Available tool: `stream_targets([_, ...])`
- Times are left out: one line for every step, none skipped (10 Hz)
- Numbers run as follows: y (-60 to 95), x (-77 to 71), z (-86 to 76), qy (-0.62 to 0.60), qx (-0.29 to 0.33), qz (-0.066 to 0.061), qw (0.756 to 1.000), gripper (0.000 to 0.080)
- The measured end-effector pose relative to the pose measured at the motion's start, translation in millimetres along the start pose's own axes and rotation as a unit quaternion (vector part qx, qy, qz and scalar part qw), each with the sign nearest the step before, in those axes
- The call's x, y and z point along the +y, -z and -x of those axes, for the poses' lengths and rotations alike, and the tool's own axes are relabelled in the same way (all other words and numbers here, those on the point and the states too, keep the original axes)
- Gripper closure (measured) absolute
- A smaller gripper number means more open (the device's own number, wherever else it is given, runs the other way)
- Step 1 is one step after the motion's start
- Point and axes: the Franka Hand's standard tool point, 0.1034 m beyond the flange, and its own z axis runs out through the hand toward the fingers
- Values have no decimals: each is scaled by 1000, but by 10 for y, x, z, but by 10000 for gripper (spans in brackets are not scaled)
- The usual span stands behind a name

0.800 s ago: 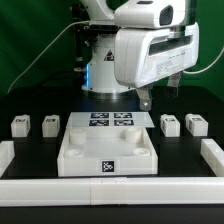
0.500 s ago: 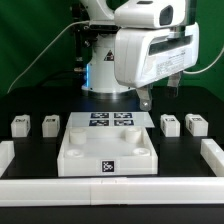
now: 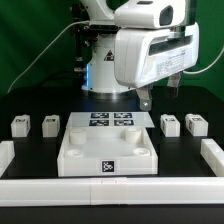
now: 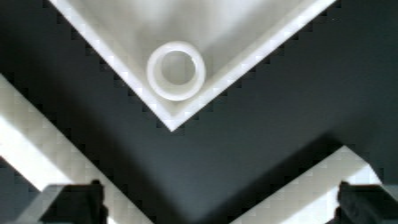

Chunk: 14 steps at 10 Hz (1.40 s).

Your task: Assemble one leg

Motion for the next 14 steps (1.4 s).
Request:
stream_targets([0, 0, 0, 0, 0, 0, 1000, 150])
stream_targets([-3, -5, 6, 0, 0, 0, 1000, 150])
stream_targets([-33, -54, 65, 5, -3, -2, 1000, 150])
stream_targets([-76, -118, 150, 11, -4, -4, 1000, 150])
stream_targets([-120, -183, 230, 21, -3, -2, 1000, 150])
stream_targets([-188, -288, 354, 35, -2, -1, 999, 150])
stream_targets([-250, -375, 495, 56, -4, -2, 998, 150])
stream_targets([-314, -413, 643, 91, -8, -7, 996, 150])
stream_targets([-369, -405, 781, 104, -13, -13, 994, 150])
stream_targets([-377, -379, 830, 99, -14, -14, 995, 150])
stream_targets([-376, -382, 823, 98, -14, -14, 995, 150])
stream_targets([-382, -384, 824, 98, -14, -15, 995, 150])
stream_targets([-383, -384, 826, 98, -14, -15, 995, 150])
stream_targets([-384, -384, 826, 98, -14, -15, 995, 150])
